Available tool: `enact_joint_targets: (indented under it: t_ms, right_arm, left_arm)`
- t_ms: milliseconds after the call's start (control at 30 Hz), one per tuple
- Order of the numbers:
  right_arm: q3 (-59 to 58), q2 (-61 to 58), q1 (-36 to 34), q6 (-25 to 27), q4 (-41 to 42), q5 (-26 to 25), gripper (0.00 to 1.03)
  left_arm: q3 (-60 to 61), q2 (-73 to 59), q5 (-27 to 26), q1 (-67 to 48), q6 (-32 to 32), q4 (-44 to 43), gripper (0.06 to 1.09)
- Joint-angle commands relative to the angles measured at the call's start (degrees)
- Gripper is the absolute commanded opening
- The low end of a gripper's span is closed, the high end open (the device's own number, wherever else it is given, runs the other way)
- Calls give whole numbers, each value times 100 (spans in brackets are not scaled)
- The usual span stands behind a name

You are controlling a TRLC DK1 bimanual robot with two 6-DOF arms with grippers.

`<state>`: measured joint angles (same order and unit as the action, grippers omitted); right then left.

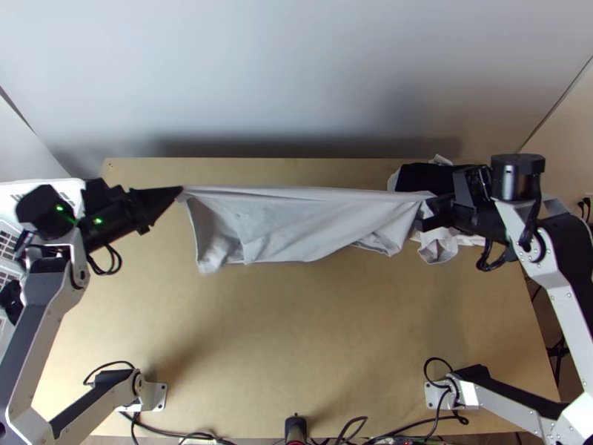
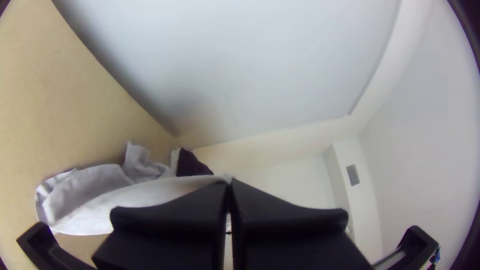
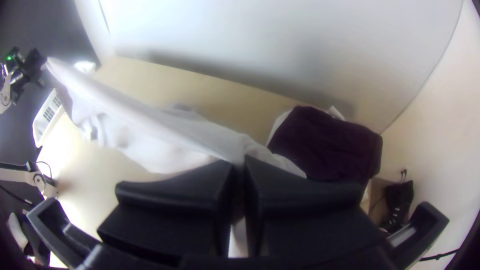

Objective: Fold the t-shirt

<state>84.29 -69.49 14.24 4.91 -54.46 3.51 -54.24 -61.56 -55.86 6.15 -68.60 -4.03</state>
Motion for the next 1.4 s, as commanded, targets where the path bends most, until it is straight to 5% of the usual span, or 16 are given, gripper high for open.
enact_joint_targets:
  t_ms: [0, 33, 67, 133, 267, 467, 667, 900, 1367]
  right_arm:
    - [-159, 217, 88, -25, 14, -8, 3]
    - [-159, 226, 140, -34, 5, -8, 3]
    - [-159, 226, 176, -34, -4, -17, 3]
    - [-150, 226, 220, -42, -21, -17, 3]
    - [-150, 226, 290, -25, -74, -17, 3]
    - [-247, 164, 466, 1, -153, -17, 3]
    - [-387, -600, 958, 116, 49, -17, 3]
    - [826, -1655, 1072, 63, 146, -140, 3]
    - [1634, -2886, 211, -297, 172, -483, 3]
  left_arm:
    - [924, -225, 453, -316, 497, -300, 47]
    - [1144, -295, 541, -439, 593, -528, 85]
    - [1319, -471, 532, -571, 725, -572, 105]
    - [1557, -928, 655, -826, 1340, -379, 104]
    - [1618, -2290, 2026, -1424, 3256, 790, 104]
    - [1785, -1948, 2123, -1397, 3951, 1300, 104]
    - [1548, -576, 1718, -2092, 3907, 2108, 104]
    - [1451, -401, 1701, -2733, 3713, 2187, 104]
    - [1346, -1438, 1736, -3718, 2931, 1054, 104]
